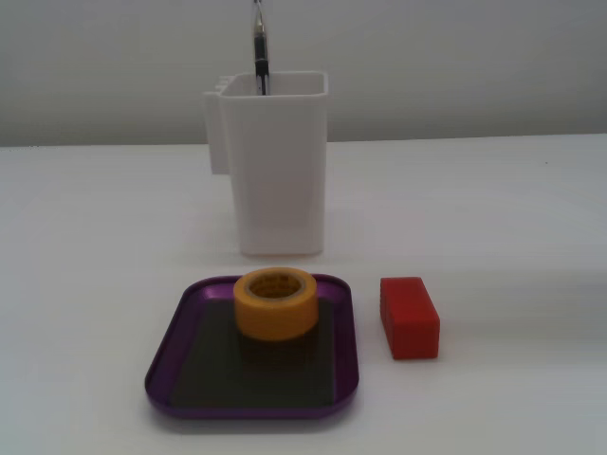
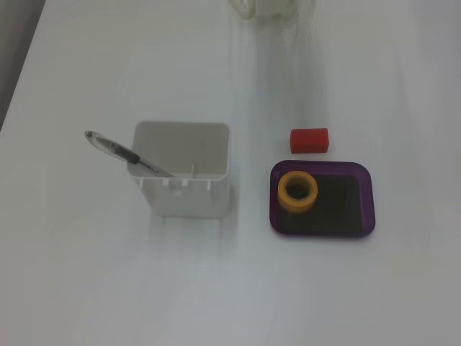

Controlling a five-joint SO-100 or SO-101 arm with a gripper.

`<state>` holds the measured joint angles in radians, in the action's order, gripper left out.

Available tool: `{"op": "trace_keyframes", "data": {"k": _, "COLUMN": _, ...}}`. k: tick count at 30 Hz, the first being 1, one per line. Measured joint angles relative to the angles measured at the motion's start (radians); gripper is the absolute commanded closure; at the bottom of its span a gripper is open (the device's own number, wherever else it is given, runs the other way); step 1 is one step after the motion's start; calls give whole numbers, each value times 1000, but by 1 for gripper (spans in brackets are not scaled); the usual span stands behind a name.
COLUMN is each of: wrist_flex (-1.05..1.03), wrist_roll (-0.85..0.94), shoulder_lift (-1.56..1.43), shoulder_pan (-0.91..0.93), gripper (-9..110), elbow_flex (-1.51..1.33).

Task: Grab up the yellow tape and put it in the box.

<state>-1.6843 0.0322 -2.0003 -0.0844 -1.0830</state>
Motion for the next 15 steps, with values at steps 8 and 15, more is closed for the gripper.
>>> {"op": "trace_keyframes", "data": {"k": 8, "wrist_flex": 100, "wrist_roll": 0, "shoulder_lift": -463, "shoulder_pan": 9, "gripper": 86, "elbow_flex": -575}}
{"op": "trace_keyframes", "data": {"k": 15, "wrist_flex": 390, "wrist_roll": 0, "shoulder_lift": -882, "shoulder_pan": 52, "gripper": 86, "elbow_flex": -1229}}
